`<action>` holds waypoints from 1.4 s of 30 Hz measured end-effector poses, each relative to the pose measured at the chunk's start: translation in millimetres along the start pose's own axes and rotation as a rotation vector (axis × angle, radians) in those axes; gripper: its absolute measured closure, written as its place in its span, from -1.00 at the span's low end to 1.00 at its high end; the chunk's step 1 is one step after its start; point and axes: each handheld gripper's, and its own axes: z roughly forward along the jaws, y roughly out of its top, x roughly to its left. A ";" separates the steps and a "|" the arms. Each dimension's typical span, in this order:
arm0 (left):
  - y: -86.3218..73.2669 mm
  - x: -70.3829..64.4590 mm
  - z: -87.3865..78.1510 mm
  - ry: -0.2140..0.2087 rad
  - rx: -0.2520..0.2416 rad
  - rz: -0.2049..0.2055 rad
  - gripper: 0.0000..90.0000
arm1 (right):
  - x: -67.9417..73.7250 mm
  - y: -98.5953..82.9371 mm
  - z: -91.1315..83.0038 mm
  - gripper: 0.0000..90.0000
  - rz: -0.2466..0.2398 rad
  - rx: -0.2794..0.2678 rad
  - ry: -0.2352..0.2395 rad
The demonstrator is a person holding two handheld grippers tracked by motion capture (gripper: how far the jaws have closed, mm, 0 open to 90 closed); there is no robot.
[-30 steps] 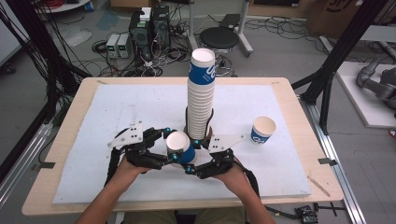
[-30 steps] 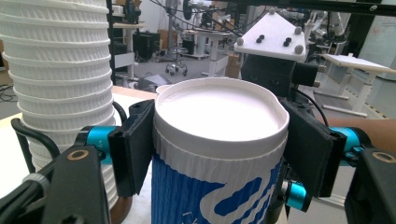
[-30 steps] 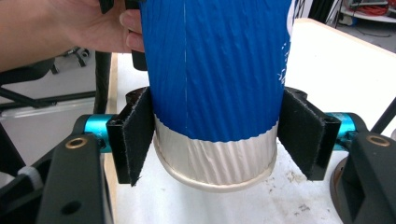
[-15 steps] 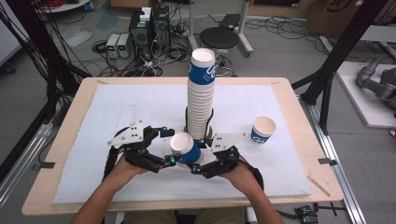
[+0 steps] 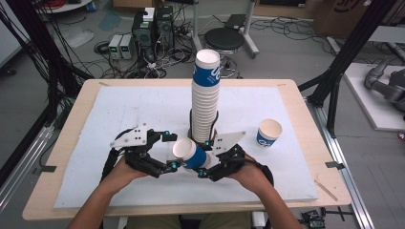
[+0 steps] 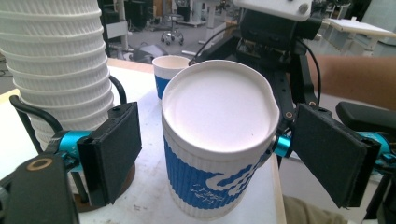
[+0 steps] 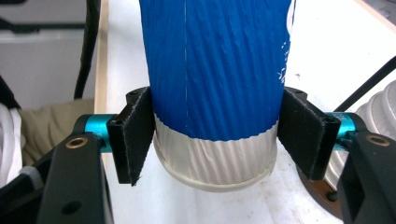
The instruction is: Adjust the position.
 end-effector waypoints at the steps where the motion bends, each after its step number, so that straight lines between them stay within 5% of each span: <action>1: -0.2 0.0 0.1 -0.001 0.003 0.001 -0.64 | 0.3 1.8 -0.3 -0.30 -0.008 0.016 0.001; 20: -5.2 -1.3 9.2 0.010 0.156 0.025 -0.63 | 1.2 30.2 9.5 -0.30 -0.180 0.299 0.008; 30: -10.1 -1.8 18.3 -0.023 0.244 0.024 -0.52 | 8.9 40.4 17.3 -0.31 -0.250 0.398 0.021; 36: -11.5 0.6 18.0 -0.050 0.255 0.030 -0.36 | 8.9 40.0 18.5 -0.31 -0.244 0.415 0.031; 42: -10.5 1.7 15.8 -0.048 0.233 0.038 -0.34 | 6.4 37.2 16.8 -0.42 -0.226 0.365 0.020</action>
